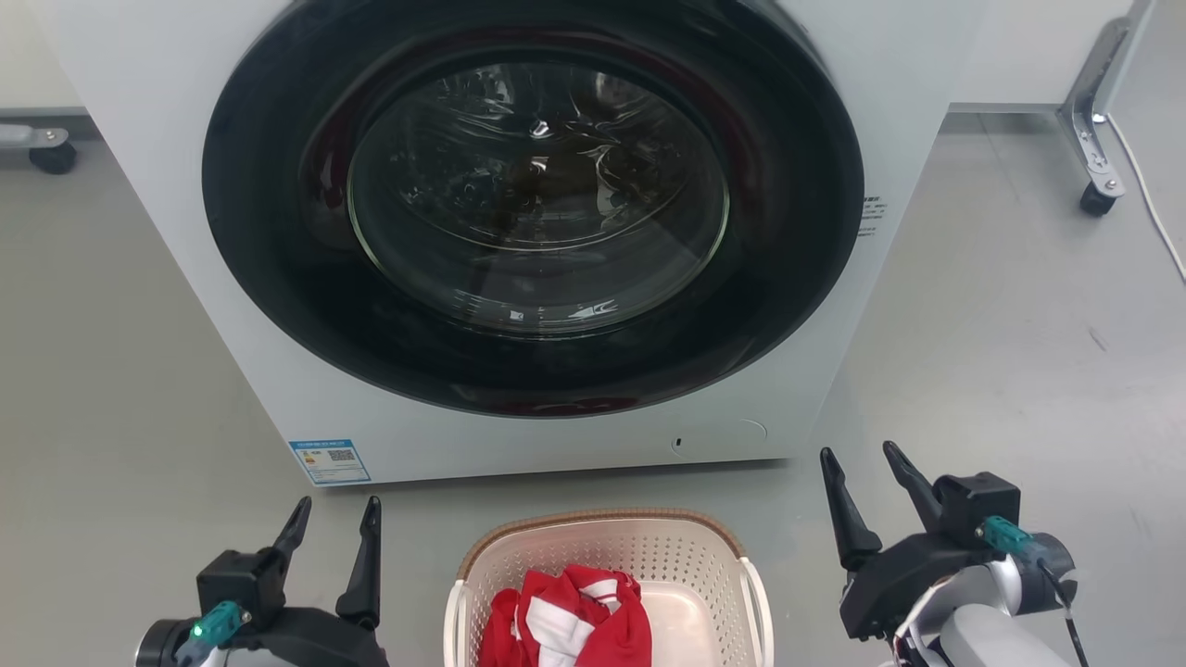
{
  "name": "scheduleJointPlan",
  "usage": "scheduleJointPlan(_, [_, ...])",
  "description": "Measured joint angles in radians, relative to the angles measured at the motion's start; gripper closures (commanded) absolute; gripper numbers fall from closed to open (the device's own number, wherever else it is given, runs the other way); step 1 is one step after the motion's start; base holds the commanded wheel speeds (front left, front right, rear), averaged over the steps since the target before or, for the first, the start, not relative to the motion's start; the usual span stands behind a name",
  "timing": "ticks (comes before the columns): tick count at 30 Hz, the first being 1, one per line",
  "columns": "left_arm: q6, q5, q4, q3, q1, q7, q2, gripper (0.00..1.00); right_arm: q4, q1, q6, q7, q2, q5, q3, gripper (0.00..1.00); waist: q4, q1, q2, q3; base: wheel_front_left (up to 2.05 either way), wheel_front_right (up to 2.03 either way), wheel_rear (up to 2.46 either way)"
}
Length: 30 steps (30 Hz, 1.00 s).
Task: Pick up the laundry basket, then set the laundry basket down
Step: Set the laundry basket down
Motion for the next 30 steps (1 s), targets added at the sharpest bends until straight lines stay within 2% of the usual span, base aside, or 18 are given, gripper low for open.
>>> scheduleJointPlan(8, [0.001,0.030,-0.068,0.086,0.075,0.000,-0.015,0.00,-0.087,0.062,-0.003,0.000,-0.019,-0.037,-0.044,0.00,-0.006,0.0000,0.0000,-0.007,0.00,0.00,0.00])
scheduleJointPlan(19, [0.001,0.094,-0.131,0.204,0.193,0.000,-0.080,0.00,-0.165,0.184,-0.003,0.000,-0.021,-0.107,-0.161,0.00,-0.010,-0.0001,0.0000,-0.024,0.00,0.00,0.00])
scheduleJointPlan(30, [0.001,0.148,-0.175,0.249,0.250,0.000,-0.111,0.00,-0.231,0.268,-0.003,0.000,0.011,-0.180,-0.229,0.00,-0.010,-0.0001,0.0000,-0.038,0.00,0.00,0.00])
